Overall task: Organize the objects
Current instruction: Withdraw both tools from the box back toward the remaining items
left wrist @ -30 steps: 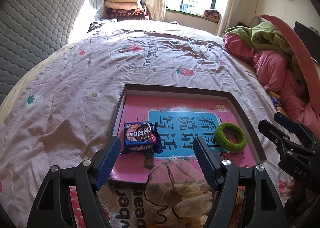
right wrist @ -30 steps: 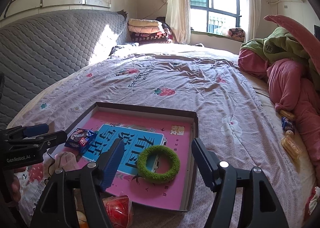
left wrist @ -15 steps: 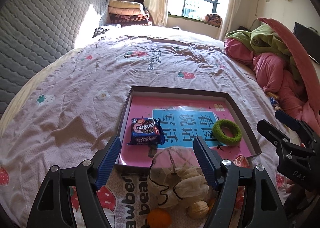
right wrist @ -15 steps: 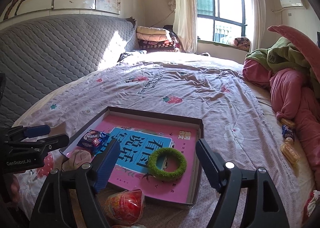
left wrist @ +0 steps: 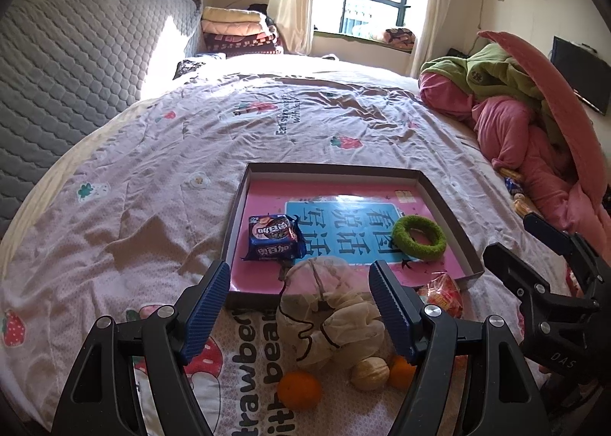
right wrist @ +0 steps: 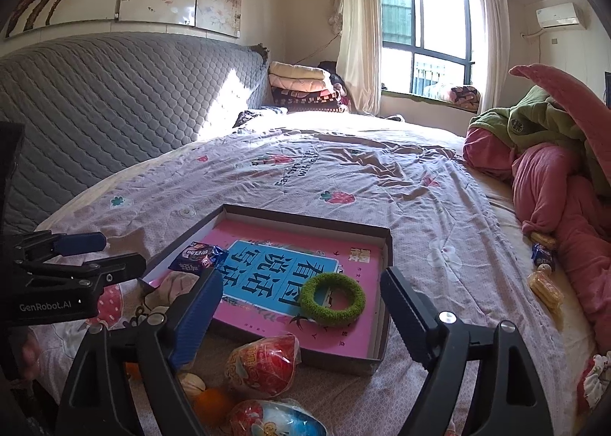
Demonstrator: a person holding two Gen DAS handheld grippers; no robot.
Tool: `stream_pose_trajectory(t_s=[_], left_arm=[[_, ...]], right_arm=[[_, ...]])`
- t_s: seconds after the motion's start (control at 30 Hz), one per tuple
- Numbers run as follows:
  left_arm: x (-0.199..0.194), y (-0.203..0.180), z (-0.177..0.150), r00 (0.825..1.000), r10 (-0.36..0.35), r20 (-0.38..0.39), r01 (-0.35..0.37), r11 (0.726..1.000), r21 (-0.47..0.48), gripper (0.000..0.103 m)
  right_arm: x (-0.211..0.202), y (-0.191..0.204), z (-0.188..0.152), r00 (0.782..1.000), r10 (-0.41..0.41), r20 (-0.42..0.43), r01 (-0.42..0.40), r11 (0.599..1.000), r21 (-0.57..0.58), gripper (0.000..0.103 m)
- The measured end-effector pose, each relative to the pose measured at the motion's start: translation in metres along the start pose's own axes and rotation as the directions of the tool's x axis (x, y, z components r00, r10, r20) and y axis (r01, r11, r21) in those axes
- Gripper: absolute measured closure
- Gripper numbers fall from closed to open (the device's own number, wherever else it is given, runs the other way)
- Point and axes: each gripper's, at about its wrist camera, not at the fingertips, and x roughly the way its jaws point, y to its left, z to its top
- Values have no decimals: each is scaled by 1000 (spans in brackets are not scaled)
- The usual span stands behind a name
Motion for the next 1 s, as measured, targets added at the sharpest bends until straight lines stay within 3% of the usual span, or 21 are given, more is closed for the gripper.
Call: stream_pose_trajectory(t_s=[1.0], left_arm=[[-31,-5,-27,1000,0,4,0,999,47,27]], right_arm=[[-45,6,-37,999,-48,-6,48,998,27,16]])
